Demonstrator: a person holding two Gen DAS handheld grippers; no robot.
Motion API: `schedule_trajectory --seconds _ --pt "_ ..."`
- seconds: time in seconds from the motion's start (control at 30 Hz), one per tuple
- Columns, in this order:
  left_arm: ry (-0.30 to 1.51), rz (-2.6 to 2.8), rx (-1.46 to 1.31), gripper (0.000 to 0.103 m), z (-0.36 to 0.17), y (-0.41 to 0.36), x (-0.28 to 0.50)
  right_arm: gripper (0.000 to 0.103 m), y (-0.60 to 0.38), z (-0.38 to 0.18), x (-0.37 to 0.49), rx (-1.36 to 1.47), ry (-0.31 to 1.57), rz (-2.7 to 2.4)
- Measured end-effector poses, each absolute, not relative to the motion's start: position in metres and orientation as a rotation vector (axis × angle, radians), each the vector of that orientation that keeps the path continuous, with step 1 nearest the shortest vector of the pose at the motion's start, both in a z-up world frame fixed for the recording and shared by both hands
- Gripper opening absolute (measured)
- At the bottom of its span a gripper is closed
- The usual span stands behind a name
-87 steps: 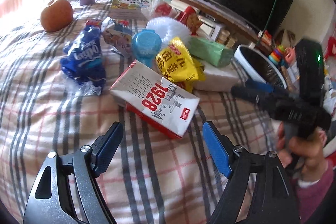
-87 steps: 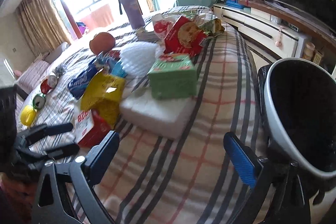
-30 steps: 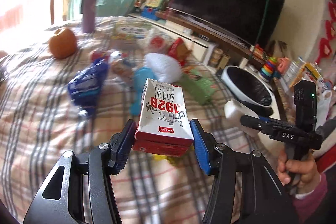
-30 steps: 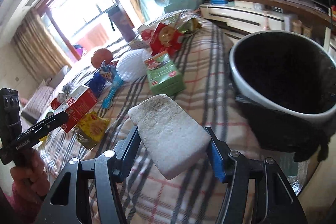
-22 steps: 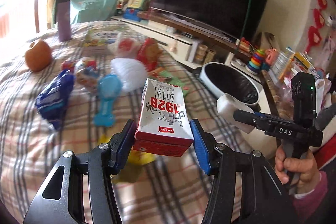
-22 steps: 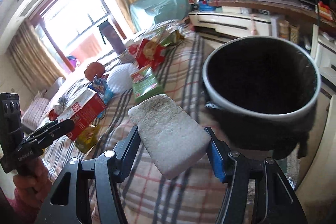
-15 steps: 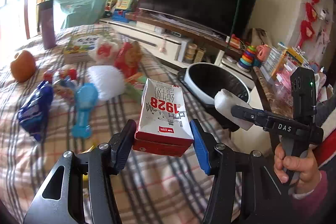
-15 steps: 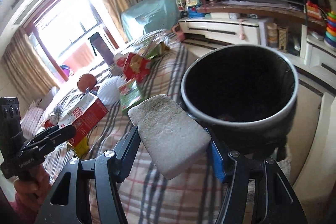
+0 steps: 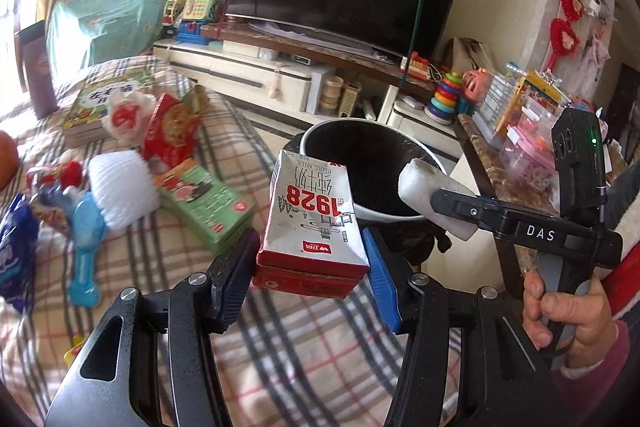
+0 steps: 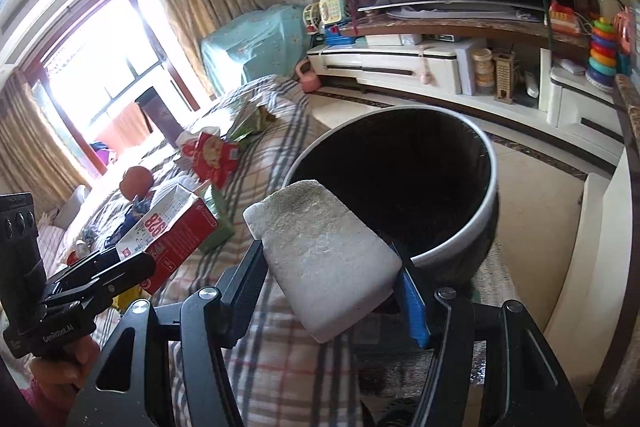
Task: Collect trash
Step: 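Carry the carton and foam block over the bin and release both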
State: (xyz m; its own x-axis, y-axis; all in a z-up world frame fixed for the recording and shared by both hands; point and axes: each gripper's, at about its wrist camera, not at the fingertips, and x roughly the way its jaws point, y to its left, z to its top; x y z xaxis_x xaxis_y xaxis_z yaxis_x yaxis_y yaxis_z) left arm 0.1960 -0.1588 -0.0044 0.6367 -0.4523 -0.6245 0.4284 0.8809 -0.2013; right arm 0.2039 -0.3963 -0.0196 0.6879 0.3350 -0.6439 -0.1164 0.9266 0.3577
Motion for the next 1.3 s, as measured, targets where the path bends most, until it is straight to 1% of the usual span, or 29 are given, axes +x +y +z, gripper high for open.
schedule_trajectory --seconds 0.83,1.3 --pt "0.753 -0.559 0.012 0.053 -0.005 -0.221 0.249 0.062 -0.433 -0.029 0.254 0.308 0.805 0.19" --pt "0.774 -0.567 0.034 0.053 -0.012 -0.242 0.271 0.063 -0.441 -0.032 0.272 0.284 0.831 0.177"
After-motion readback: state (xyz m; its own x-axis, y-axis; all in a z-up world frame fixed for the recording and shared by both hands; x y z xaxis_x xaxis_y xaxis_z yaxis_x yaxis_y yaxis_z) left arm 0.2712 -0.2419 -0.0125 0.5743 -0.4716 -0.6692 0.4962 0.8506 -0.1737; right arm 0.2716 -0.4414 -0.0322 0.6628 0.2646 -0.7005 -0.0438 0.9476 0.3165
